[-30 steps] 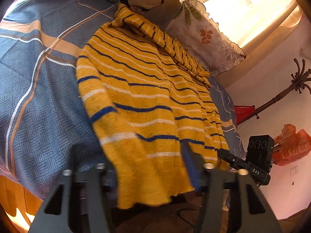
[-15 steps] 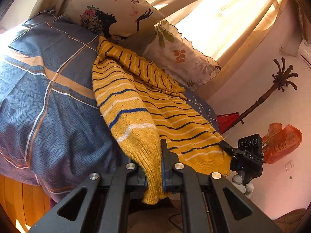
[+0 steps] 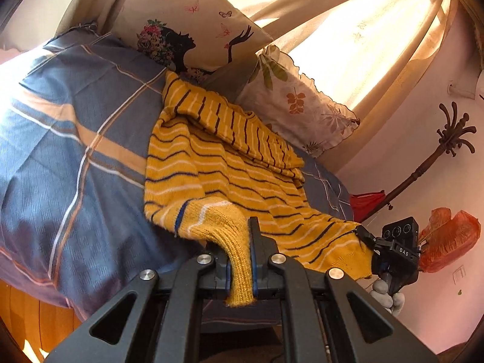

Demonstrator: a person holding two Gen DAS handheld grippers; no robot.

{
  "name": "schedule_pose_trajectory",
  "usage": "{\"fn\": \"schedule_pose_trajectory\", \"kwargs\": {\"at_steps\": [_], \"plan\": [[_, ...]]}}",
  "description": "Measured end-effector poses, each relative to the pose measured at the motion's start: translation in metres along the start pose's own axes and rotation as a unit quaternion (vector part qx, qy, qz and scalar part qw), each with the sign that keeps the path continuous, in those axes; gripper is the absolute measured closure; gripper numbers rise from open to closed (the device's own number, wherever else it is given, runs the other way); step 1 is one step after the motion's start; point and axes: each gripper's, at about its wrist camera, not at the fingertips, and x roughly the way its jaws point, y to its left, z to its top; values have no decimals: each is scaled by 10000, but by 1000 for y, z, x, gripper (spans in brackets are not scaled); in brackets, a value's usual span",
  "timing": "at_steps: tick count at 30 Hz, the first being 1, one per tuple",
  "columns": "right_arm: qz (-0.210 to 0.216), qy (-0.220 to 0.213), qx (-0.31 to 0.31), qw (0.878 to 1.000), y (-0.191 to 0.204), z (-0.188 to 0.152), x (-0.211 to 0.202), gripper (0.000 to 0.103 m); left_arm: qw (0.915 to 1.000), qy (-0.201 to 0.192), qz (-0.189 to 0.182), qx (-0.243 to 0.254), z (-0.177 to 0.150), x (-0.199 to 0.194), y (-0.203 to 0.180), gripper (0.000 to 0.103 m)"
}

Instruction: Fold small clothes

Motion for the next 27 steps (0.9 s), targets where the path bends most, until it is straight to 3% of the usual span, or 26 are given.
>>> {"fn": "schedule_pose_trajectory", "kwargs": {"at_steps": [6,11,15,20,21,25,27], "plan": [[-301,17,-83,9995,0,95,50,94,9999,40,72,61,98,66,-3,95],[-1098,-2,214,9937,-44,173,108,93,9960,285,832,179,173,158,7,95],[-1423,85,932,9854,-107,211,145,92,9880,753,1348,-23,204,228,37,94],[-1218,-136,1789,9762,-163,232,156,85,9904,845,550,-951,227,251,75,91],[-1150,-205,1854,9757,-168,235,156,84,9904,804,422,-1040,231,251,78,86],[-687,-553,2242,9706,-184,247,151,57,9882,628,1,-1400,241,244,91,70],[-565,-684,2418,9663,-188,252,149,51,9863,566,-38,-1548,243,240,97,66]]}}
